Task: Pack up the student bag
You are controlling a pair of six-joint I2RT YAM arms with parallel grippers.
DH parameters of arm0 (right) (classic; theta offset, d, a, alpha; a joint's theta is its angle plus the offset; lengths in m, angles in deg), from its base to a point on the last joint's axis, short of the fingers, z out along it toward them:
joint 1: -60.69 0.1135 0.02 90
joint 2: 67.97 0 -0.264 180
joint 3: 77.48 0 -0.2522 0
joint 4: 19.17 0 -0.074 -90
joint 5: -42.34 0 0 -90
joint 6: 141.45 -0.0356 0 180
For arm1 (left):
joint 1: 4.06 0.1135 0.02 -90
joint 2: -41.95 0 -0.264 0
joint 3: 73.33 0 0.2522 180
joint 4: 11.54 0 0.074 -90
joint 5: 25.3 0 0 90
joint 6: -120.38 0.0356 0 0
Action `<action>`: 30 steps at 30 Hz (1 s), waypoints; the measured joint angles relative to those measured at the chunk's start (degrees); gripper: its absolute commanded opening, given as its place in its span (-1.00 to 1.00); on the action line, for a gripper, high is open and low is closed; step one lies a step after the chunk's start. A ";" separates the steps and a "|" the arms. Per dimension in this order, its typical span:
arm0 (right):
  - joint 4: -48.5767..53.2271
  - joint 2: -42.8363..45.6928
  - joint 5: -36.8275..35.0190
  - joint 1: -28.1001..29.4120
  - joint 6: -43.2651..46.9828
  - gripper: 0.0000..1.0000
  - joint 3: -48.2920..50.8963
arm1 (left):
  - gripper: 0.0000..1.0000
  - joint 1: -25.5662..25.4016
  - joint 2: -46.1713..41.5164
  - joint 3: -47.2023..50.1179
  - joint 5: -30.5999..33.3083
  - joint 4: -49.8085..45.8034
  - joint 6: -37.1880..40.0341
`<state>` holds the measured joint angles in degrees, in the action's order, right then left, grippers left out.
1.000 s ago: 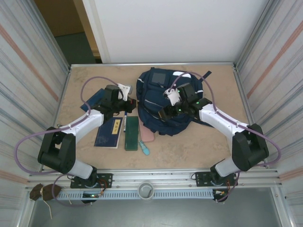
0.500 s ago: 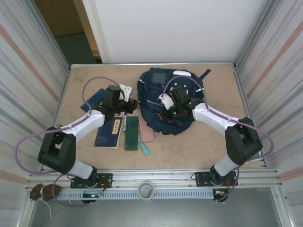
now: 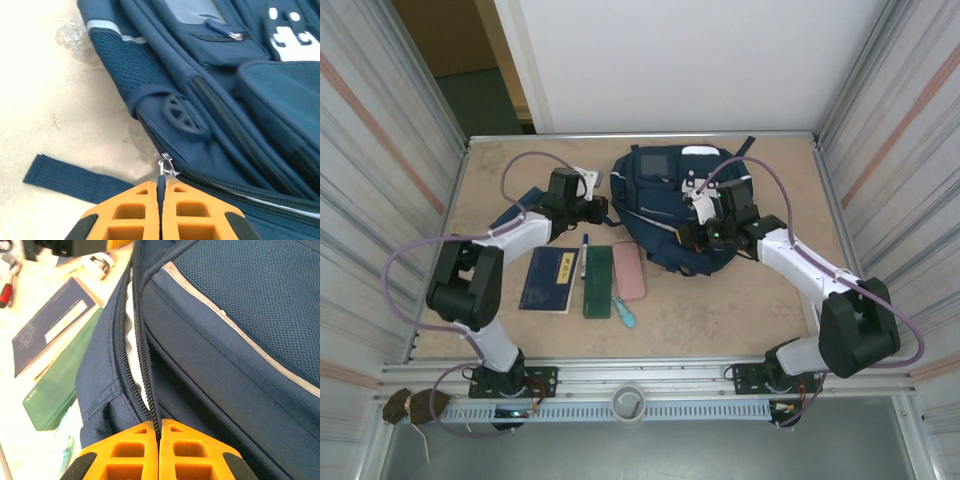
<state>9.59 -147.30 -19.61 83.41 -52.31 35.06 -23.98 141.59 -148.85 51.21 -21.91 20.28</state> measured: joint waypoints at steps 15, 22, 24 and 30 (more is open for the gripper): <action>1.88 -0.79 2.67 -1.38 -3.10 -1.00 -5.14 | -0.36 1.25 7.58 -4.74 1.55 6.58 -0.50; 5.01 -9.44 -10.32 4.26 -10.49 -0.97 -14.84 | 0.14 3.85 -8.31 8.87 1.38 7.56 -6.95; 5.51 -12.35 -11.98 5.09 -11.02 -0.86 -16.37 | 0.20 3.67 -12.63 12.09 0.63 7.50 -9.11; 8.35 -18.47 -12.52 6.34 -8.66 -0.51 -18.12 | 0.48 -1.99 -19.98 18.86 0.09 7.08 -14.16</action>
<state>17.94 -165.77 -32.13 89.75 -60.97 16.94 -25.97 121.61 -129.98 51.29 -14.82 6.11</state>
